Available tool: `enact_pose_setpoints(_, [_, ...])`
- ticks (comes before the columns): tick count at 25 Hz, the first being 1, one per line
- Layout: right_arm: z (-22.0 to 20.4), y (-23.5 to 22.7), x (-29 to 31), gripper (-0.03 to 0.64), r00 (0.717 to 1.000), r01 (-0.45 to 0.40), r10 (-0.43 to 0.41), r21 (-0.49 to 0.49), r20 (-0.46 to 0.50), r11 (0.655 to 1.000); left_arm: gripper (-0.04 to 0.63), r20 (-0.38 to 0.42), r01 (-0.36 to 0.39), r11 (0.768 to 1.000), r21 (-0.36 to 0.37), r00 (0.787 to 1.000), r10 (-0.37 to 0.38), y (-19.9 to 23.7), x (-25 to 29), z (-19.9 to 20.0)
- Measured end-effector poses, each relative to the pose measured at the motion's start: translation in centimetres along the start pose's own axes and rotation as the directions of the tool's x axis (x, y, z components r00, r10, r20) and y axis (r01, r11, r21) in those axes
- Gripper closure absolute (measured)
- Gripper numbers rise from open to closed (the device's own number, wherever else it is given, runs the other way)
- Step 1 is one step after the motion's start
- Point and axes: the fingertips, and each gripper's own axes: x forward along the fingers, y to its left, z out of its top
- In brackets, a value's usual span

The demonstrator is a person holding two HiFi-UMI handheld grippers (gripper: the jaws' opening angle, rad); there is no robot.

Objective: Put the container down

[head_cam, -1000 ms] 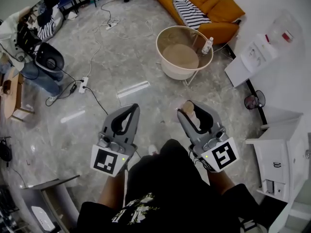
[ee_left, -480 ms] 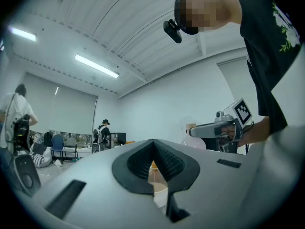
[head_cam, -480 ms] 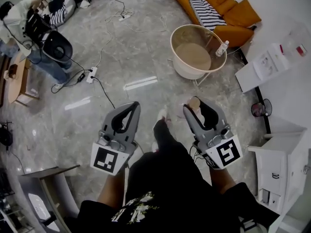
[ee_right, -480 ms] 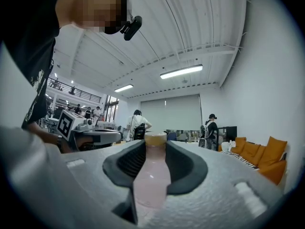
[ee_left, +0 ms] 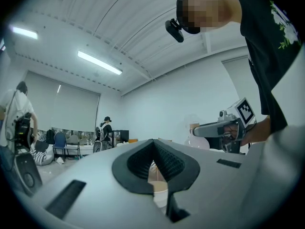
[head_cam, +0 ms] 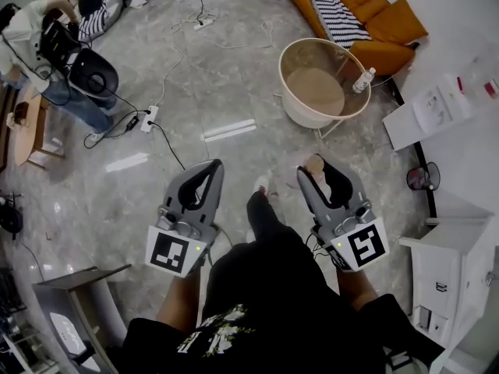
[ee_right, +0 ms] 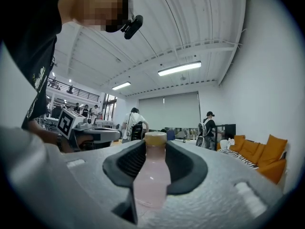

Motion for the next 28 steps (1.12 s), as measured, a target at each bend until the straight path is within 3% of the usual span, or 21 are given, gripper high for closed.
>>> enact_pose_setpoints(7, [1.2,-3.4,4.9,0.495,0.997,-0.031,0.031,-0.002,0.067,1.0,0.594,-0.012,-0.026,0.999,0.027,1.0,0.026,3.7,3.7,0.9])
enact_pose_setpoints(13, [0.5,-5.7,9.0,0.495,0.999,-0.052,0.052,-0.002,0.008,0.999,0.594,-0.027,-0.02,0.999,0.044,0.999,0.021,6.8,7.2,1.5])
enact_pose_setpoints(28, [1.4,-16.2,17.9,0.495,0.997,-0.046,0.046,-0.001,0.059,0.999,0.594,-0.034,0.0,0.994,0.114,0.999,0.004,13.3,19.1,3.4])
